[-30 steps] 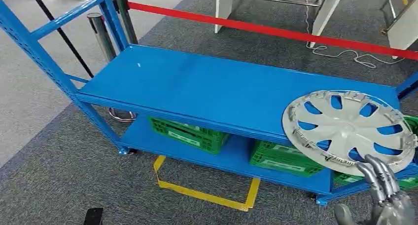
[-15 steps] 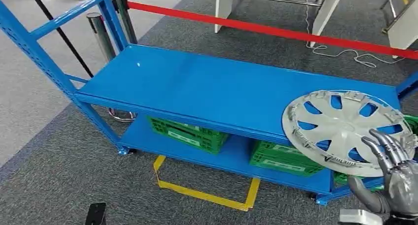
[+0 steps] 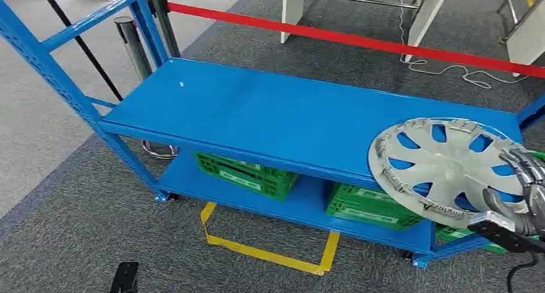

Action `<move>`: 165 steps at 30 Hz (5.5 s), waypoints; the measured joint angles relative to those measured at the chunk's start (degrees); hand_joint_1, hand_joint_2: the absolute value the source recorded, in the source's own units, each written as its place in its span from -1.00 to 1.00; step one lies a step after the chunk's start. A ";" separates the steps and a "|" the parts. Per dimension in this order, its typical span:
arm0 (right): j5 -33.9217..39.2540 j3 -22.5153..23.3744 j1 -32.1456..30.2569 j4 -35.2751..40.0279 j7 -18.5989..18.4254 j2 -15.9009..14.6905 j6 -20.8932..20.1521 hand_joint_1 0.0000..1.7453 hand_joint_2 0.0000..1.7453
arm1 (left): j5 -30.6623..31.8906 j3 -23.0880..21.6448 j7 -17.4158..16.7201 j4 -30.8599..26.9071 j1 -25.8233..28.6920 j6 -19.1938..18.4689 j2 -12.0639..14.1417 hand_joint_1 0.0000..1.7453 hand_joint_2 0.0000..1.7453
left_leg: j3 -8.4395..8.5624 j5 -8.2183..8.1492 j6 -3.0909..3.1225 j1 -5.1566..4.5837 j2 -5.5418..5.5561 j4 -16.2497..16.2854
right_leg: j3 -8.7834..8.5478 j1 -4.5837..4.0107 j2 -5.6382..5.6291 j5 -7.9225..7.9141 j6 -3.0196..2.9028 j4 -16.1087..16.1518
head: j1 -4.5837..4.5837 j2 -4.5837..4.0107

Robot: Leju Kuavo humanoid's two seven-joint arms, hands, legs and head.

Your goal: Take the parts from the cabinet and place them on the table.

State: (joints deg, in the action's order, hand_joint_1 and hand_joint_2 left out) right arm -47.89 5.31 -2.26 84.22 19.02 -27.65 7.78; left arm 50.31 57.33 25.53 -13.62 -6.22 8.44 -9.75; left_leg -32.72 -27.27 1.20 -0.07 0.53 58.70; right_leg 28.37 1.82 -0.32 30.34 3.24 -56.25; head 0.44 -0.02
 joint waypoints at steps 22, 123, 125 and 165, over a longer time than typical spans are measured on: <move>1.42 -1.25 1.74 -4.62 -0.61 0.18 -2.38 -1.00 1.00 | 0.04 -0.28 -0.02 0.00 -0.34 -1.62 0.22 -1.00 -1.00 | -0.02 0.00 0.00 0.00 0.00 -0.01 | -0.01 0.00 0.00 0.01 -0.01 0.00 | 0.00 0.00; -26.21 -19.83 9.87 -24.09 -22.10 12.48 6.36 -1.00 1.00 | 1.73 -2.62 -2.95 0.00 -0.31 -0.61 -0.35 -1.00 -1.00 | 0.22 0.01 0.00 0.03 -0.02 -0.03 | 0.44 -0.01 -0.06 -0.01 -0.04 0.01 | 0.00 0.00; -26.25 -19.87 9.88 -24.13 -22.12 12.48 6.14 -1.00 1.00 | 1.73 -2.62 -3.02 0.00 -0.29 -0.61 -0.35 -1.00 -1.00 | 0.22 0.01 0.00 0.03 -0.02 -0.03 | 0.43 -0.01 -0.07 -0.01 -0.04 0.01 | 0.00 0.00; -25.75 -21.46 14.82 -23.65 -19.26 7.06 -1.27 1.00 1.00 | 0.96 -2.62 -2.73 0.00 -0.16 0.04 -0.22 -1.00 -1.00 | 0.25 0.08 0.03 0.00 -0.24 -0.02 | -0.20 0.00 -0.24 -0.16 -0.02 0.00 | 0.02 0.00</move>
State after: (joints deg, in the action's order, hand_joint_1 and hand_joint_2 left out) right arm -73.64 -16.15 12.56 60.56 -0.24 -20.59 6.51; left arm 51.28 54.71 22.80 -13.62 -6.39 8.48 -9.97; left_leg -32.46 -27.18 1.22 -0.08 0.29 58.68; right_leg 28.16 1.82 -0.56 30.19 3.22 -56.25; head 0.46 -0.02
